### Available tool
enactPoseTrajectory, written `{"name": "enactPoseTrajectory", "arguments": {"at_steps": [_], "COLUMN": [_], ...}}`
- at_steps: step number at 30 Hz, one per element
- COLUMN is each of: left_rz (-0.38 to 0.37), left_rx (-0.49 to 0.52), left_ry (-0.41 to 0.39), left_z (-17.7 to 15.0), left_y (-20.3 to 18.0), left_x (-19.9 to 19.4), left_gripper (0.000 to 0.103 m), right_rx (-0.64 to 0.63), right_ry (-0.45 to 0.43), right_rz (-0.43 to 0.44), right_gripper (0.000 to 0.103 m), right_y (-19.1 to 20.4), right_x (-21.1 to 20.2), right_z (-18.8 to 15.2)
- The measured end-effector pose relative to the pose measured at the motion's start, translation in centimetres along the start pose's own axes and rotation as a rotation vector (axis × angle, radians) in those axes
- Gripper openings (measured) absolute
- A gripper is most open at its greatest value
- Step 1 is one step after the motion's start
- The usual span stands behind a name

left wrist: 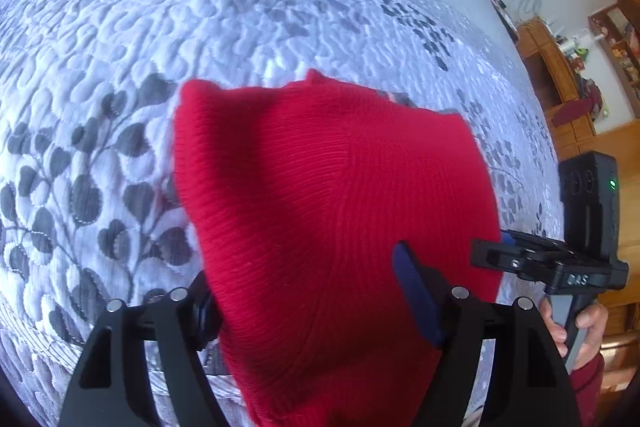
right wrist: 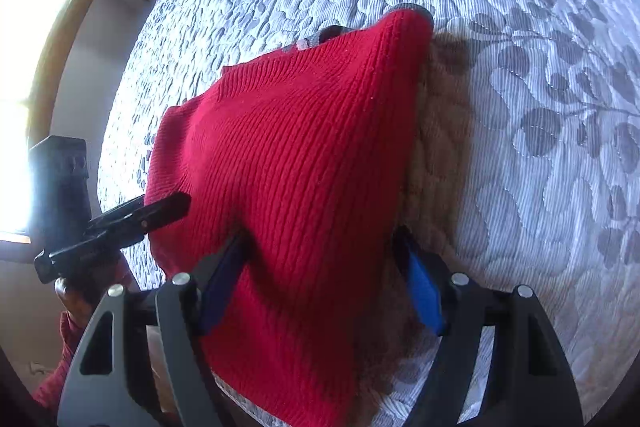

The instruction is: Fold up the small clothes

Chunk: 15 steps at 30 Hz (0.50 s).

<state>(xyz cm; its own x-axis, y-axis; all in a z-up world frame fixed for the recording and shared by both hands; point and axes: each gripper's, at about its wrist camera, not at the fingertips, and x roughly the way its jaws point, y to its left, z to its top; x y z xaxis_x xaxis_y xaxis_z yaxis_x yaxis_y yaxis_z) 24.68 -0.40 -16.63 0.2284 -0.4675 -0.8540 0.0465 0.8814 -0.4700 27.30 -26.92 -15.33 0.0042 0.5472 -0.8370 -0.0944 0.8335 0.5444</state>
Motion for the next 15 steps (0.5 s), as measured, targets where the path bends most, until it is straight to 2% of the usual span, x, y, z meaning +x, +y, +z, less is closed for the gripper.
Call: {"name": "enactPoseTrajectory", "arguments": {"at_steps": [2, 3, 5, 9, 11, 12, 13, 14, 15], "left_rz": [0.001, 0.032, 0.079, 0.025, -0.018, -0.041, -0.071, -0.097, -0.102], "left_rx": [0.039, 0.063, 0.076, 0.038, 0.012, -0.003, -0.015, -0.013, -0.008], "left_ry": [-0.009, -0.012, -0.015, -0.029, -0.028, -0.023, -0.014, -0.006, -0.004], "left_z": [-0.2, -0.3, -0.4, -0.3, -0.3, -0.3, -0.2, -0.1, 0.1], "left_y": [-0.7, -1.0, -1.0, 0.3, 1.1, 1.4, 1.8, 1.9, 1.8], "left_x": [0.0, 0.2, 0.3, -0.1, 0.0, 0.3, 0.6, 0.9, 1.1], "left_gripper": [0.071, 0.068, 0.052, 0.043, 0.046, 0.049, 0.059, 0.066, 0.066], "right_rx": [0.007, 0.006, 0.007, -0.007, -0.009, -0.022, -0.019, -0.009, 0.003], "right_ry": [0.002, 0.003, 0.001, -0.019, -0.028, -0.029, -0.024, -0.019, -0.011], "right_rz": [0.018, 0.024, 0.046, 0.048, 0.054, 0.051, 0.050, 0.059, 0.075], "right_gripper": [0.074, 0.073, 0.067, 0.056, 0.055, 0.059, 0.066, 0.066, 0.065], "right_y": [-0.3, -0.4, -0.4, -0.2, -0.2, -0.1, -0.1, -0.4, -0.5], "right_x": [0.3, 0.4, 0.5, 0.3, 0.2, 0.3, 0.6, 0.7, 0.8], "right_z": [0.0, 0.0, -0.2, -0.5, -0.5, -0.5, -0.4, -0.4, -0.3]}}
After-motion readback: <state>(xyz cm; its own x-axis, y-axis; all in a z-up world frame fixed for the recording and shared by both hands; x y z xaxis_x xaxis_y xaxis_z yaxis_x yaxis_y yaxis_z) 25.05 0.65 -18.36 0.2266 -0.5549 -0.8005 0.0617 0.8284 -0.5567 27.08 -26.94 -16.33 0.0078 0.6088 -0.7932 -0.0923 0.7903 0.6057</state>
